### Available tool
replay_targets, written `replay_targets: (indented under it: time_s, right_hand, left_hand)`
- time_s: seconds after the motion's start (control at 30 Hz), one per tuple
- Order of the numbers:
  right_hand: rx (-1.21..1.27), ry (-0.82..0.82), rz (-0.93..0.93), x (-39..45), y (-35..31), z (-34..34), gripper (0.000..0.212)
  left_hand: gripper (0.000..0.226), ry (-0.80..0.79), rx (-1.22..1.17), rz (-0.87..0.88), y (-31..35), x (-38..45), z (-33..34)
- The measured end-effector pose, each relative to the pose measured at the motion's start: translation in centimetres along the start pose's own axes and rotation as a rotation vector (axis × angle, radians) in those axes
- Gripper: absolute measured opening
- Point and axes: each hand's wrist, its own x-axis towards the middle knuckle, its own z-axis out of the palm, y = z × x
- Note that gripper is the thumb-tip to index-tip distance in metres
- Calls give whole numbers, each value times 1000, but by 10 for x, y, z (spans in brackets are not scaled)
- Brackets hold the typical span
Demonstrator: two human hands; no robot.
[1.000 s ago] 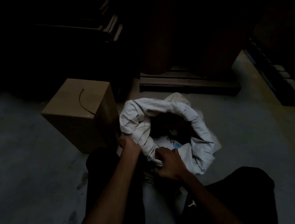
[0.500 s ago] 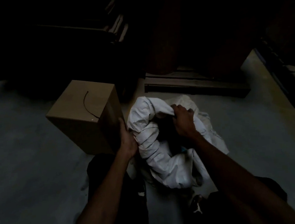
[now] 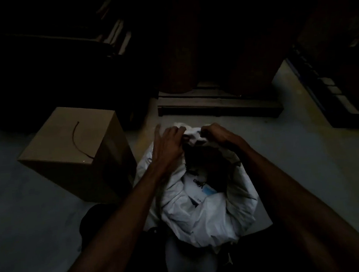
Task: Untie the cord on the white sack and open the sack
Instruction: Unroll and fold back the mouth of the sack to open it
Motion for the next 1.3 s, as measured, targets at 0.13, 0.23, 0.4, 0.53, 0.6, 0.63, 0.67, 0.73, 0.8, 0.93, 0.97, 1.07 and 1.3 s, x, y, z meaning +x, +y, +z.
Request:
replay_targets:
  time_s: [0.13,0.23,0.4,0.53,0.6,0.63,0.67,0.73,0.8,0.93,0.97,1.07,1.3]
  right_hand:
    - [176,65,-24,10,16,-6,29]
    - [95,246,-14,-3,19,14,75]
    - [17,595,140,-5,46,54,46]
    - [198,449,39,5,52,36,29]
    - [234,358,71,11,54,21,35]
    - [259,358,102,14,55,15,39]
    - [274,373,124,17,56,11,42]
    - [306,397,132,19,56,8,51]
    - [341,341,167,18,54,5,48]
    - [331,137,266,11,62,-7,34]
    - [354,105,293,8,66,-9,36]
    - [347,116,295,6,69,-7,38]
    - [70,622,568,-8,63,46,68]
  left_hand:
    - [33,-187,-481,-223,3,38,-14]
    - [45,-266,-710,-496,-9,66,-17]
    - [24,-504,-1215,-917,-7,79,-22]
    - [30,-494,-1113,-859,-25,86,-24]
    - [34,-449,-689,-585,-31,86,-23]
    - [35,-392,-418,-412,-26,83,-22]
    - [38,-300,-129,-251,-15,80,-21]
    - [49,-84,138,26,21,70,-19]
    - [50,-38,99,220,49,64,-5]
    - [58,-270,89,271,60,69,14]
    - [58,-339,41,273,61,70,13]
    - [39,-458,-142,150,59,77,18]
    - [49,-502,-532,-579,61,100,43]
